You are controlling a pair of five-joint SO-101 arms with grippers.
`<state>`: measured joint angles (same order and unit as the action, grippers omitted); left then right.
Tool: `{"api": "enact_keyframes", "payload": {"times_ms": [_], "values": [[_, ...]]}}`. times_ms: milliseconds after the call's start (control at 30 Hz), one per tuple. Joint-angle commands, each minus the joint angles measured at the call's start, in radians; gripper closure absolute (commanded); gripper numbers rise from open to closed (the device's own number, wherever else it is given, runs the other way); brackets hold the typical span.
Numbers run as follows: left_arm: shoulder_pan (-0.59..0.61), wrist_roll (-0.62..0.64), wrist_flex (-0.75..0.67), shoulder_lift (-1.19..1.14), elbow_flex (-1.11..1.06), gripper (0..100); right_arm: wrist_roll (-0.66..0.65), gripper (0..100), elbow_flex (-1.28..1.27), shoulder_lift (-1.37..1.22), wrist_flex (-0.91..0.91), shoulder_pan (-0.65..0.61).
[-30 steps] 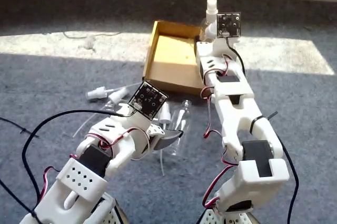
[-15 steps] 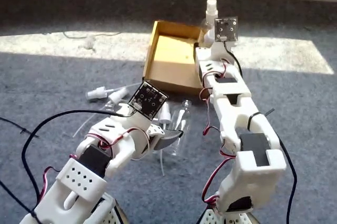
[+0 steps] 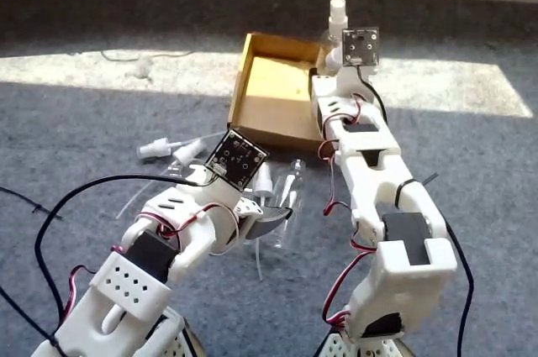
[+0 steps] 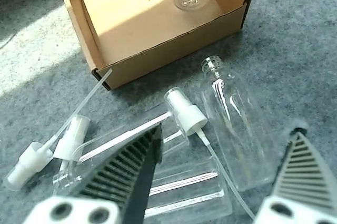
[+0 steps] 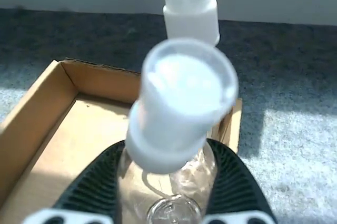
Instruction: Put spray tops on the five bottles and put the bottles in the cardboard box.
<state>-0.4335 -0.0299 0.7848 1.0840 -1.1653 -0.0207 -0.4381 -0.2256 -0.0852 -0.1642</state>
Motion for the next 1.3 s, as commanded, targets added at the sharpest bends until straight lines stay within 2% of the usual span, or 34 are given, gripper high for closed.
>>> {"api": "enact_keyframes", "payload": {"times_ms": [0,100,700,1267], "values": [[0.013,-0.005,0.0,0.019,0.005,67,-0.006,86.1,0.039,0.012,-0.016,-0.004],[0.013,-0.005,0.0,0.019,0.005,67,-0.006,83.2,0.041,0.012,-0.016,-0.007],[0.013,-0.005,0.0,0.019,0.005,67,-0.012,82.8,0.042,0.16,-0.007,-0.004],[0.013,-0.005,0.0,0.019,0.005,67,-0.009,82.8,0.041,0.156,-0.01,-0.008]]}}
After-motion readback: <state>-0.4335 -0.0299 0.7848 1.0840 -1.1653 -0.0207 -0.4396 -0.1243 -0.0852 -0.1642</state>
